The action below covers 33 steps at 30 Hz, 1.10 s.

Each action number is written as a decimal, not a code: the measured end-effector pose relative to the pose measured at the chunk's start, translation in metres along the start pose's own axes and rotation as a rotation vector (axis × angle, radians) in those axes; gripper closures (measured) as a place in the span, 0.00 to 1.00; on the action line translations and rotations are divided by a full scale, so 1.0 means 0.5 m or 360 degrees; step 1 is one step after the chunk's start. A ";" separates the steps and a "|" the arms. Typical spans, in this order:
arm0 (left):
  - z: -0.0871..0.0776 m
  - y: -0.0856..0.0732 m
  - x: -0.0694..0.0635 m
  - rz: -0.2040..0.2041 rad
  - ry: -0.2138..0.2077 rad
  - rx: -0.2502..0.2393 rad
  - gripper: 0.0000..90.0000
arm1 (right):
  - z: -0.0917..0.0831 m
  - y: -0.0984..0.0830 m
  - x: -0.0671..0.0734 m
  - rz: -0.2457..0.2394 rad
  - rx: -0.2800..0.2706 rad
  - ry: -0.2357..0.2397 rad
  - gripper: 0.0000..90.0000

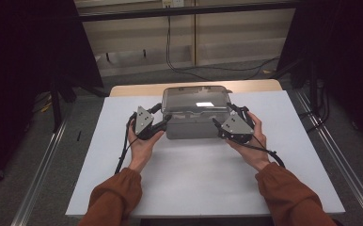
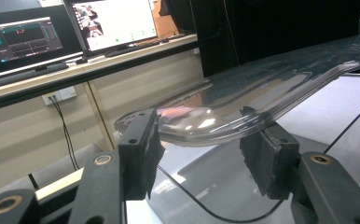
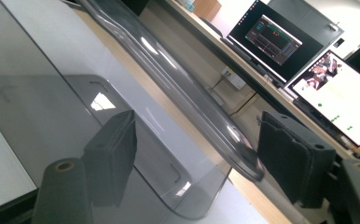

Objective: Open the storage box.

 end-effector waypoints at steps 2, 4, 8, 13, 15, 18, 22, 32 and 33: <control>0.000 0.001 0.000 0.0004 0.0002 -0.0001 0.54 | 0.000 -0.005 -0.006 0.0056 -0.0004 0.0013 0.32; -0.001 0.001 0.000 0.0004 0.0002 0.0000 0.54 | 0.001 -0.008 -0.012 0.0108 -0.0015 0.0025 0.34; 0.000 0.001 0.000 0.0002 0.0003 -0.0001 0.54 | 0.002 -0.013 -0.021 0.0188 -0.0034 0.0044 0.39; 0.001 0.000 0.001 -0.0012 0.0001 -0.0001 0.54 | 0.003 -0.021 -0.033 0.0226 -0.0037 0.0054 0.46; 0.001 0.000 0.002 -0.0009 0.0005 -0.0002 0.55 | 0.003 -0.026 -0.038 0.0253 -0.0038 0.0061 0.49; 0.001 -0.001 0.003 -0.0012 0.0004 0.0000 0.56 | 0.004 -0.029 -0.042 0.0276 -0.0040 0.0068 0.53; 0.002 0.000 0.002 -0.0024 0.0010 -0.0017 0.56 | 0.005 -0.037 -0.052 0.0311 -0.0038 0.0068 0.59; 0.007 0.001 0.008 -0.0072 0.0006 -0.0015 0.57 | 0.008 -0.046 -0.066 0.0394 -0.0074 0.0086 0.65; 0.007 0.002 0.009 -0.0069 0.0011 -0.0012 0.57 | 0.008 -0.046 -0.067 0.0395 -0.0076 0.0086 0.65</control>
Point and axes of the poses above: each handheld gripper's, and its own axes: z roughly forward along the jaws, y roughly out of its top, x roughly to its left, the point moved 1 cm from there along z, roughly forward along the jaws, and after that the axes turned 8 degrees about -z, right-handed, at the moved point
